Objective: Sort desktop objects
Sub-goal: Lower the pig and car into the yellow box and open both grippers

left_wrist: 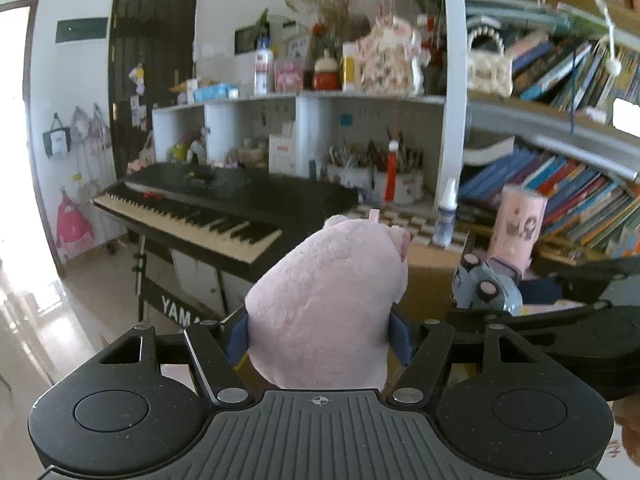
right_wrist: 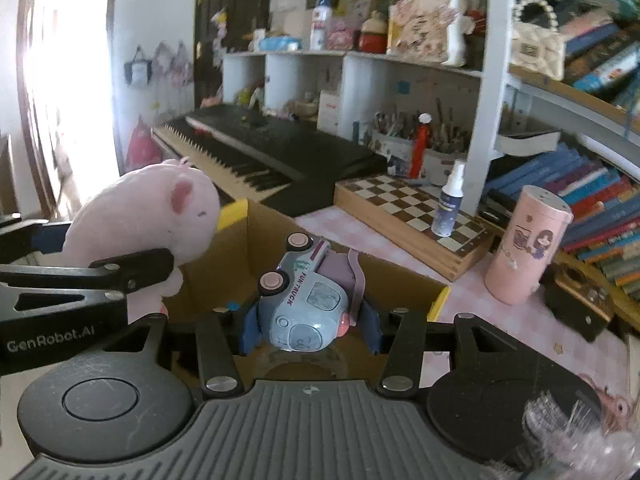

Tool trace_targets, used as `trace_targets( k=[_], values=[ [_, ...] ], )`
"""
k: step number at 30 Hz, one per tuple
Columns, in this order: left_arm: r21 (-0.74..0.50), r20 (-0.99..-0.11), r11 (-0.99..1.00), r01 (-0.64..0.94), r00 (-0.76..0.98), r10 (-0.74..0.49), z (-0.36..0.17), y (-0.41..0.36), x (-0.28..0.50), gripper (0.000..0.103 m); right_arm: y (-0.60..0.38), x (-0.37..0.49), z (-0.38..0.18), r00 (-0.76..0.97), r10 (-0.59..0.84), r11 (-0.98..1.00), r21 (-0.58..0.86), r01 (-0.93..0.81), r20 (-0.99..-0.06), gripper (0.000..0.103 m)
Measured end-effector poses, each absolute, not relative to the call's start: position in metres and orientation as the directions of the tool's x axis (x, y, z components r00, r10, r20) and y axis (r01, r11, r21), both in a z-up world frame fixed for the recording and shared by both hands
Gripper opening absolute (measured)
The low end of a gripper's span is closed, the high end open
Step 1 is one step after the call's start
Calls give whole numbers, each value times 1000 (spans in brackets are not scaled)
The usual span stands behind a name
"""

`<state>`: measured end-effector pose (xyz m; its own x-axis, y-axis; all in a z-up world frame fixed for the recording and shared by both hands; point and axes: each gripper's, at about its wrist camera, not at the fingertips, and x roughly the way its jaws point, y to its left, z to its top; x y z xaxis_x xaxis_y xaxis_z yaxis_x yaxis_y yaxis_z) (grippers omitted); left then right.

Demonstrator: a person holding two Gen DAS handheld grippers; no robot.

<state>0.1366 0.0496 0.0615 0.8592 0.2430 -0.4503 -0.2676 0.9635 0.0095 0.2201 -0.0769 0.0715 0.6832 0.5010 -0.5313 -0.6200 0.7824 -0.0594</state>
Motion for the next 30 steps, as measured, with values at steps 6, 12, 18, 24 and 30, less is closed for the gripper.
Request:
trace_targets(
  k=[6, 12, 18, 24, 30],
  values=[
    [15, -527, 955, -295, 810, 259, 45, 55, 159, 68, -61, 245, 57, 658, 480, 745, -127, -655, -580, 47],
    [46, -595, 954, -297, 759, 265, 29, 56, 167, 69, -47, 258, 44, 619, 470, 686, -181, -705, -629, 47],
    [59, -623, 958, -282, 739, 256, 20, 54, 168, 70, -37, 268, 29, 565, 446, 634, -201, -747, -694, 47],
    [103, -629, 958, -266, 729, 270, 17, 49, 172, 74, -32, 272, 26, 534, 424, 614, -201, -763, -732, 47],
    [97, -604, 964, -247, 755, 255, 23, 46, 165, 78, -33, 273, 26, 542, 409, 619, -213, -756, -735, 49]
  ],
)
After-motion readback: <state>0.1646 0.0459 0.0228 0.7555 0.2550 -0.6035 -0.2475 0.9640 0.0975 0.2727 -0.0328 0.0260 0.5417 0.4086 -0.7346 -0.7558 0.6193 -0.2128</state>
